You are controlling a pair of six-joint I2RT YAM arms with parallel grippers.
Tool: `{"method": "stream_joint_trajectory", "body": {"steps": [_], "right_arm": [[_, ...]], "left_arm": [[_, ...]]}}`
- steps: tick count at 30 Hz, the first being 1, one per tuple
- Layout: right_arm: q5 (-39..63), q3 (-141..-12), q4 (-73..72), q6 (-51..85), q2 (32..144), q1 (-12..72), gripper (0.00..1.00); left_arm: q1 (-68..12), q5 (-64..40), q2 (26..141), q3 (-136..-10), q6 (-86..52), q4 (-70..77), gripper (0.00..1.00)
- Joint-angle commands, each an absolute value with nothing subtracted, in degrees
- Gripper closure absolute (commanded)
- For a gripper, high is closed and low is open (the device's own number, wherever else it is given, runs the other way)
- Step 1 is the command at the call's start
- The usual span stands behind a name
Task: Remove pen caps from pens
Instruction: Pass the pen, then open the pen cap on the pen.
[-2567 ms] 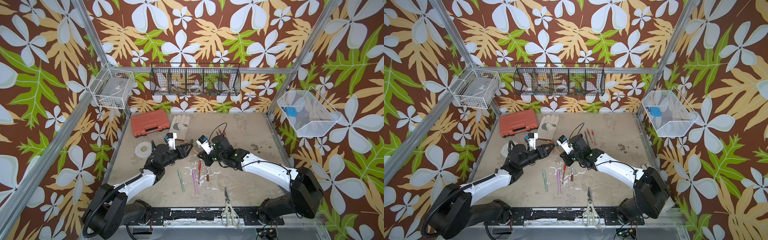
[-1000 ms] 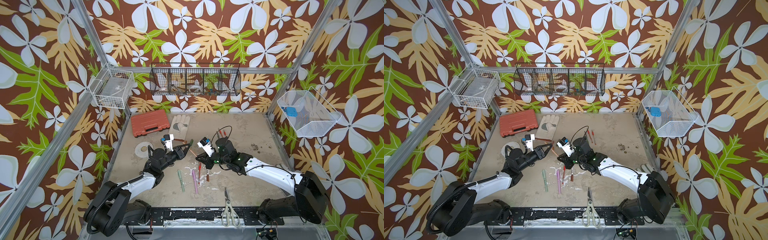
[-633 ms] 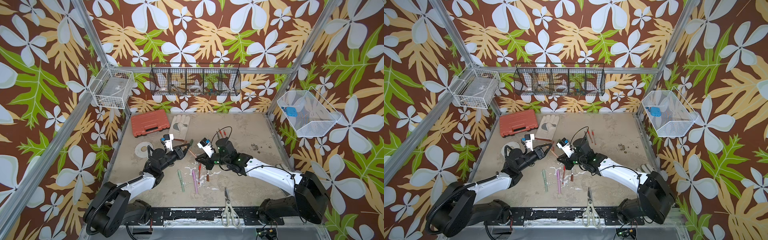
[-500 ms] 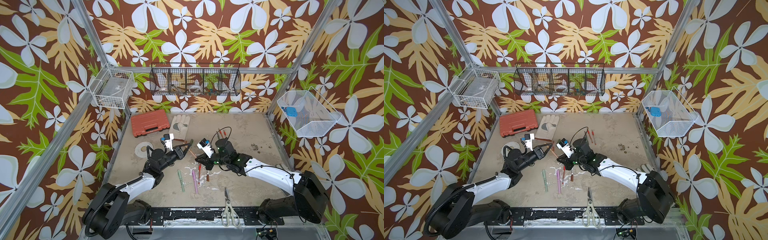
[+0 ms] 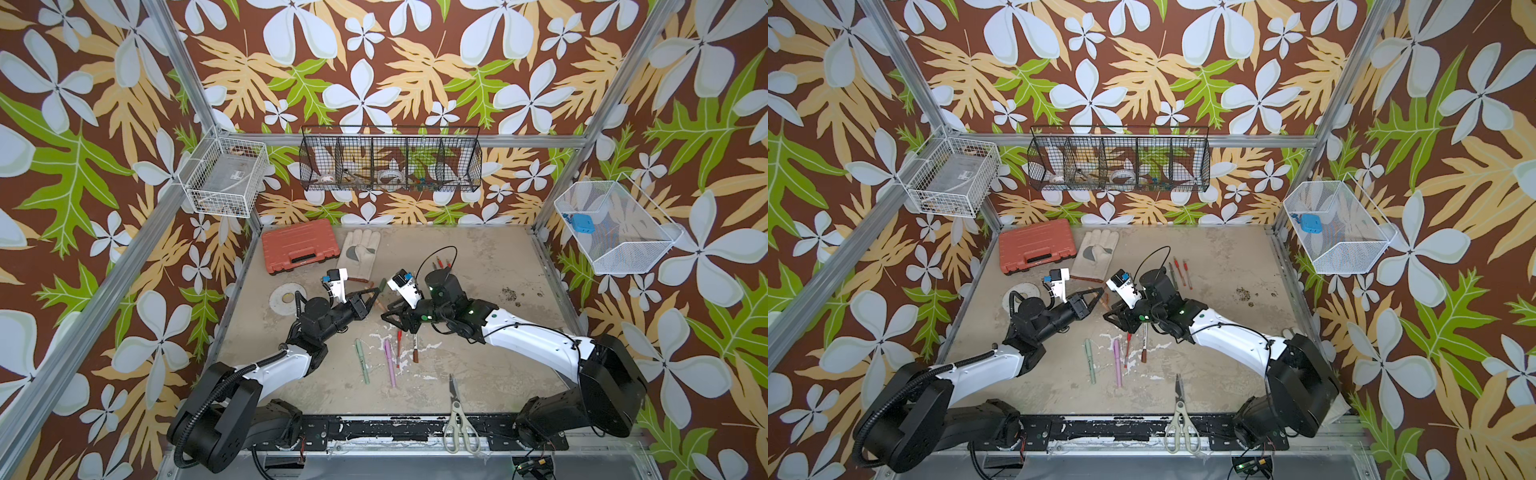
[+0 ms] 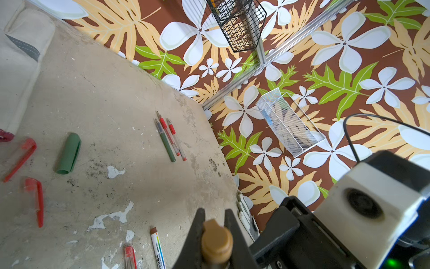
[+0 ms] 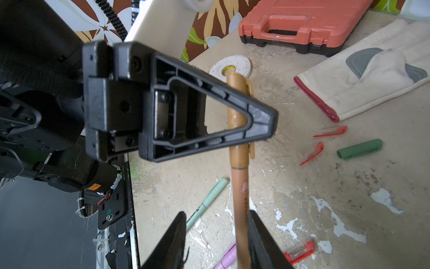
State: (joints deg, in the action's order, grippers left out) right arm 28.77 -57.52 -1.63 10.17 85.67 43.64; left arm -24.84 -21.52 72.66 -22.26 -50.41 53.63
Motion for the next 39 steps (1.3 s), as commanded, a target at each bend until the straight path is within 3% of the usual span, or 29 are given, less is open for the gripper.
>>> {"method": "stream_joint_trajectory", "body": {"steps": [1, 8, 20, 26, 35, 39], "right_arm": [[29.81, -59.35, -0.53, 9.57, 87.41, 43.69, 0.6], [31.05, -60.91, -0.17, 9.49, 90.25, 43.73, 0.73], [32.52, -61.87, -0.26, 9.93, 92.68, 43.68, 0.83], [32.52, -61.79, -0.31, 10.15, 92.51, 43.72, 1.0], [28.93, -59.82, -0.16, 10.2, 91.87, 43.91, 1.0], [15.42, -60.09, 2.77, 7.7, 92.19, 47.3, 1.0]], "left_arm": [[-24.79, -23.05, 72.94, -22.06, -50.01, 56.33, 1.0], [-24.79, -23.9, 73.68, -21.97, -50.62, 57.44, 1.0], [-24.79, -24.29, 73.45, -21.82, -51.17, 58.1, 1.0], [-24.79, -24.01, 73.39, -21.81, -51.1, 58.03, 1.0], [-23.46, -21.63, 73.0, -22.54, -52.69, 56.64, 1.0], [-22.07, -19.01, 72.48, -23.69, -53.46, 53.56, 1.0]]}}
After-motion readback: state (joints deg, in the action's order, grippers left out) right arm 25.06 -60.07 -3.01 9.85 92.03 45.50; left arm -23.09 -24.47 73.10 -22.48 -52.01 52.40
